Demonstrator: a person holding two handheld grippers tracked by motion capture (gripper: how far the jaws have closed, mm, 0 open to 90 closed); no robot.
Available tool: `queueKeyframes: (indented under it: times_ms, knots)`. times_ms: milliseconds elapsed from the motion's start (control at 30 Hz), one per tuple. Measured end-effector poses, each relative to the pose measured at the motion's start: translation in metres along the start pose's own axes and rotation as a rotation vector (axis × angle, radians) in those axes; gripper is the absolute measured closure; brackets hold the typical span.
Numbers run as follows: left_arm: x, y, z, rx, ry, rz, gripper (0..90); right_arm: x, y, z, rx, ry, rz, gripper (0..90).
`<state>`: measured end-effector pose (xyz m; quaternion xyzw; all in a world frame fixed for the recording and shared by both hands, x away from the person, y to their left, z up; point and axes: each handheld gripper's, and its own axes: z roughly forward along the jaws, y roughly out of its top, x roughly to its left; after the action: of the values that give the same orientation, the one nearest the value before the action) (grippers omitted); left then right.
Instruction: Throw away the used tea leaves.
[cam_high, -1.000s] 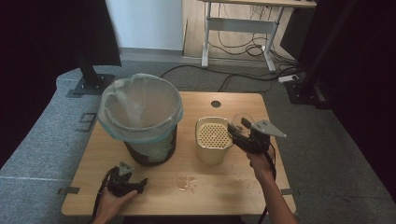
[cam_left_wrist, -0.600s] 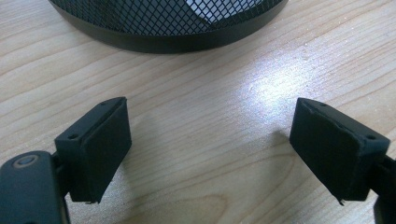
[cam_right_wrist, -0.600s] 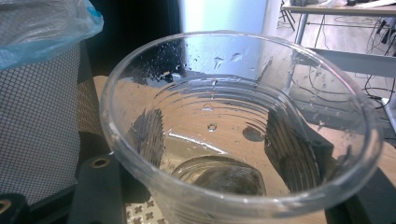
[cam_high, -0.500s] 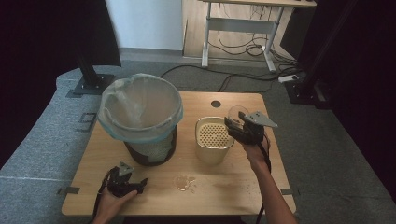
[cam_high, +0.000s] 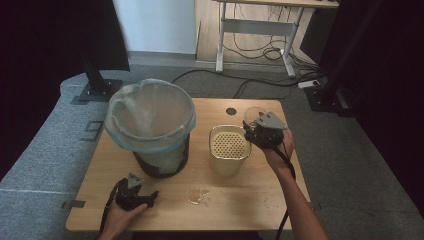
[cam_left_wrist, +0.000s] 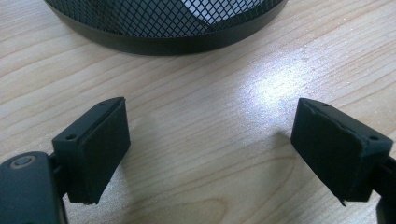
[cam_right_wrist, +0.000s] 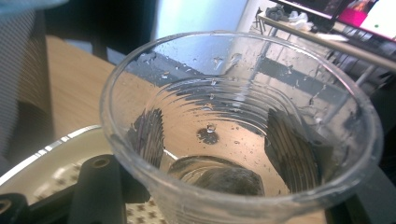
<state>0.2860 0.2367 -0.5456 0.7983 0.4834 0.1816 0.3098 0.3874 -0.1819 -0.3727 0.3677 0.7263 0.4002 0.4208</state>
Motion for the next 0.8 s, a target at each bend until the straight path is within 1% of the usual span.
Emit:
queueKeyframes:
  times_ms: [67,167,200,233,300,433,467,500,533,567,633,667,700,733,767,800]
  knots:
    - [0.000,0.000,0.000,-0.001,-0.002,0.003,11.2,0.001,0.002,0.002,0.017,-0.015,-0.060,37.5]
    - [0.001,0.000,0.000,0.001,-0.003,0.006,11.2,0.004,0.004,0.006,0.054,-0.054,-0.183,37.6]
    - [0.001,0.000,0.000,0.001,-0.004,0.006,11.2,0.006,0.005,0.007,0.064,-0.062,-0.214,37.6]
    - [0.001,0.000,0.000,0.001,-0.004,0.007,11.2,0.008,0.005,0.008,0.079,-0.072,-0.267,37.6]
    - [0.000,0.000,0.000,0.001,-0.003,0.005,11.1,0.012,0.007,0.010,0.101,-0.088,-0.340,37.5]
    - [0.000,0.000,0.000,0.000,-0.003,0.005,11.1,0.018,0.009,0.015,0.134,-0.112,-0.448,37.7]
    - [0.000,0.000,0.000,0.000,-0.003,0.005,11.1,0.018,0.009,0.015,0.134,-0.112,-0.448,37.7]
    - [0.000,0.000,0.000,0.001,-0.003,0.006,11.1,0.022,0.009,0.018,0.148,-0.131,-0.507,37.7]
    - [0.000,0.000,0.000,0.001,-0.003,0.006,11.1,0.022,0.009,0.018,0.148,-0.131,-0.507,37.7]
    - [0.000,0.000,0.000,0.001,-0.004,0.006,11.1,0.025,0.009,0.021,0.164,-0.162,-0.591,37.8]
    - [0.000,0.000,0.000,0.001,-0.005,0.008,11.1,0.030,0.009,0.024,0.183,-0.187,-0.670,37.8]
    - [0.000,0.000,0.000,0.001,-0.005,0.008,11.1,0.030,0.009,0.024,0.183,-0.187,-0.670,37.8]
    - [0.000,0.000,0.000,0.001,-0.005,0.008,11.1,0.034,0.010,0.027,0.196,-0.209,-0.755,37.9]
    - [0.001,0.000,0.000,0.001,-0.005,0.008,11.1,0.036,0.011,0.028,0.198,-0.214,-0.776,38.0]
    - [0.001,0.000,0.000,0.001,-0.005,0.008,11.1,0.038,0.012,0.030,0.202,-0.221,-0.810,38.0]
    - [0.001,0.000,0.000,0.001,-0.005,0.008,11.1,0.038,0.012,0.030,0.202,-0.221,-0.810,38.0]
